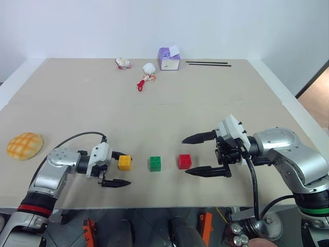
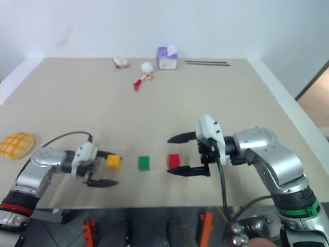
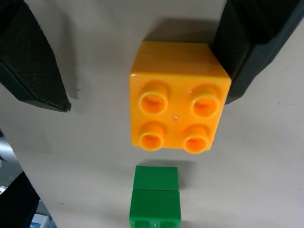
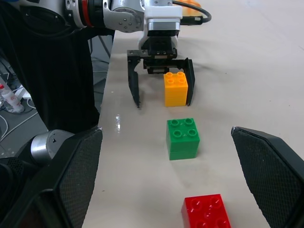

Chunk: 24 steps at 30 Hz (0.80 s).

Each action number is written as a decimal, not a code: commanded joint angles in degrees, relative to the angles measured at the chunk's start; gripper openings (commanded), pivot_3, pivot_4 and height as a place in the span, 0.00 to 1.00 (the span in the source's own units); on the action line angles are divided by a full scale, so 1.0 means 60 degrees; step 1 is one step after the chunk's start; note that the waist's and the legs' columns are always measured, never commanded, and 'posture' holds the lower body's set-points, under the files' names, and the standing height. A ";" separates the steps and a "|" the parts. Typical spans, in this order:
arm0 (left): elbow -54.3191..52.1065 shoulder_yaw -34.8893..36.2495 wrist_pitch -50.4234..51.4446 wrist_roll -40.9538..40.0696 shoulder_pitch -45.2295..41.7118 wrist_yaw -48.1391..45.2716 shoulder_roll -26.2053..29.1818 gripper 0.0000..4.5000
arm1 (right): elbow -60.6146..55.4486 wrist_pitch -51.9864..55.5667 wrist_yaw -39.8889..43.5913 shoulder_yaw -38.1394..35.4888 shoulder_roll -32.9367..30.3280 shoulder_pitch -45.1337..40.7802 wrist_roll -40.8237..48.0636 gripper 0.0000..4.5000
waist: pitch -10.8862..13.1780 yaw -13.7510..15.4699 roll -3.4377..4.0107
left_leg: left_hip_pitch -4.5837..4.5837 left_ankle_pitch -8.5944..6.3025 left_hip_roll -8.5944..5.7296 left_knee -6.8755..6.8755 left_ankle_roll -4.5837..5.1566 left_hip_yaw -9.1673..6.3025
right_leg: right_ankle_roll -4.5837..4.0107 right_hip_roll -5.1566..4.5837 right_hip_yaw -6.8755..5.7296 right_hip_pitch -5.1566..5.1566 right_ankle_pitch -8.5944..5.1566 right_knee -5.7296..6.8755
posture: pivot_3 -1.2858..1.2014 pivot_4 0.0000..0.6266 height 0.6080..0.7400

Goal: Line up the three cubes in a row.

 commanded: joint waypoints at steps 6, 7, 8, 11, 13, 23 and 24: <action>-0.1538 0.0891 0.1631 -0.1193 -0.0470 0.0538 0.0264 0.99 | -0.0249 0.0013 -0.0036 -0.0356 -0.0079 -0.0057 0.0260 1.00 | 0.0001 -0.0001 -0.0002 | -0.0020 0.0003 0.0003 -0.0010 0.0003 -0.0003 | 0.0003 0.0003 -0.0003 -0.0020 0.0000 0.0000 | 0.52 0.24 1.00; -0.1752 0.1003 0.1849 -0.1329 -0.0516 0.0629 0.0292 0.99 | -0.0259 0.0021 -0.0036 -0.0369 -0.0085 -0.0041 0.0276 1.00 | 0.0001 0.0000 -0.0002 | -0.0028 0.0003 0.0003 -0.0014 0.0003 -0.0006 | 0.0007 0.0004 -0.0004 -0.0026 -0.0004 0.0000 | 0.52 0.24 1.00; -0.1966 0.1141 0.2162 -0.1528 -0.0574 0.0762 0.0316 0.99 | -0.0262 0.0030 -0.0036 -0.0379 -0.0087 -0.0029 0.0290 1.00 | 0.0001 0.0000 -0.0002 | -0.0028 0.0002 0.0002 -0.0018 0.0003 -0.0006 | 0.0008 0.0004 -0.0004 -0.0026 -0.0009 0.0000 | 0.52 0.24 1.00; -0.2616 0.1824 0.3694 -0.2651 -0.0903 0.1483 0.0278 0.99 | -0.0279 0.0086 -0.0044 -0.0471 -0.0051 0.0035 0.0421 1.00 | 0.0002 0.0000 -0.0002 | -0.0027 0.0000 0.0000 -0.0034 0.0003 -0.0007 | 0.0025 0.0005 -0.0003 -0.0026 -0.0018 0.0000 | 0.52 0.24 1.00; -0.2867 0.2419 0.4826 -0.3548 -0.1203 0.2321 0.0127 0.99 | -0.0299 0.0247 -0.0200 -0.0679 0.0062 0.0094 0.0724 1.00 | 0.0003 -0.0001 -0.0004 | -0.0027 0.0000 0.0001 -0.0039 0.0003 -0.0012 | 0.0045 0.0008 -0.0005 -0.0026 -0.0011 0.0000 | 0.52 0.24 1.00; -0.3033 0.4021 0.4666 -0.1847 -0.0833 0.9692 -0.2506 0.99 | 0.0215 -0.0179 -0.5844 -0.2077 0.3143 0.0515 -0.0391 1.00 | -0.0002 0.0003 -0.0013 | -0.0009 0.0005 -0.0003 -0.0022 -0.0003 -0.0019 | 0.0070 0.0011 0.0000 0.0002 0.0026 -0.0001 | 0.52 0.24 1.00; -0.3125 0.4044 0.4402 -0.1436 -0.0648 1.0425 -0.2838 0.99 | 0.0368 -0.0438 -0.6576 -0.2109 0.3563 0.0622 -0.0830 1.00 | -0.0003 0.0005 -0.0015 | -0.0008 0.0005 -0.0004 -0.0025 -0.0004 -0.0019 | 0.0070 0.0011 0.0001 0.0002 0.0025 -0.0002 | 0.52 0.24 1.00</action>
